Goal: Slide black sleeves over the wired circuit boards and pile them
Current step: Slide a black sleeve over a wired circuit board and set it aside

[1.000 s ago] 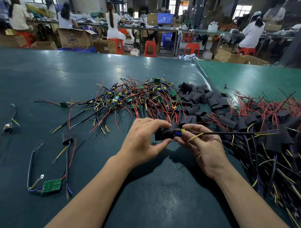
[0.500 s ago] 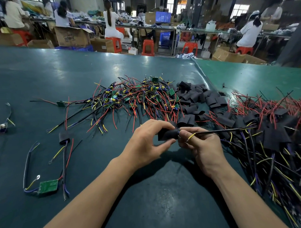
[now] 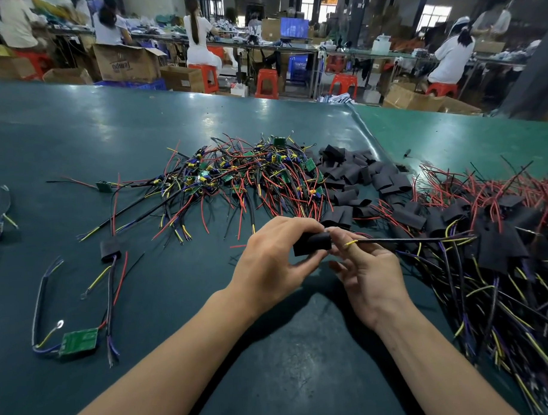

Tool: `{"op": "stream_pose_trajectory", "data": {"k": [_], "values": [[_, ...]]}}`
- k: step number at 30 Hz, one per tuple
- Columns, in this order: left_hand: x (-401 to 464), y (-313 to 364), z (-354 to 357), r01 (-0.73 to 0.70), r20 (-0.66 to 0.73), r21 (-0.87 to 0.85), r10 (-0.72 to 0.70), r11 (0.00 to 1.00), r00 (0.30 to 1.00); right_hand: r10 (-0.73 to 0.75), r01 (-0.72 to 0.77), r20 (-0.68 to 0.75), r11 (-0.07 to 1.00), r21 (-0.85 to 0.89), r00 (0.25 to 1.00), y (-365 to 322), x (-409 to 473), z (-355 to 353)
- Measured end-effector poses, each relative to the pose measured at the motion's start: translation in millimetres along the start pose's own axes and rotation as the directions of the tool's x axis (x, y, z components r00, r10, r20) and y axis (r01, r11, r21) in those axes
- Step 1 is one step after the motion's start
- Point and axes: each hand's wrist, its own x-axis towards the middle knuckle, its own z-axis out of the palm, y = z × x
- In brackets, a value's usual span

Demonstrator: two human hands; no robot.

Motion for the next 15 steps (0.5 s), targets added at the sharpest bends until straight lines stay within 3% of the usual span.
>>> {"op": "stream_pose_trajectory", "data": {"k": [7, 15], "values": [[-1.0, 3.2, 5.8, 0.065, -0.027, 0.035, -0.064, 0.997, 0.998, 0.019, -0.019, 0.000, 0.997, 0.070, 1.000, 2.2, -2.0, 4.0], [1.0, -0.1, 1.1, 0.088, -0.034, -0.033, -0.089, 0.996, 0.995, -0.103, 0.102, -0.031, 0.995, -0.011, 0.994, 1.6, -2.8, 5.2]]}}
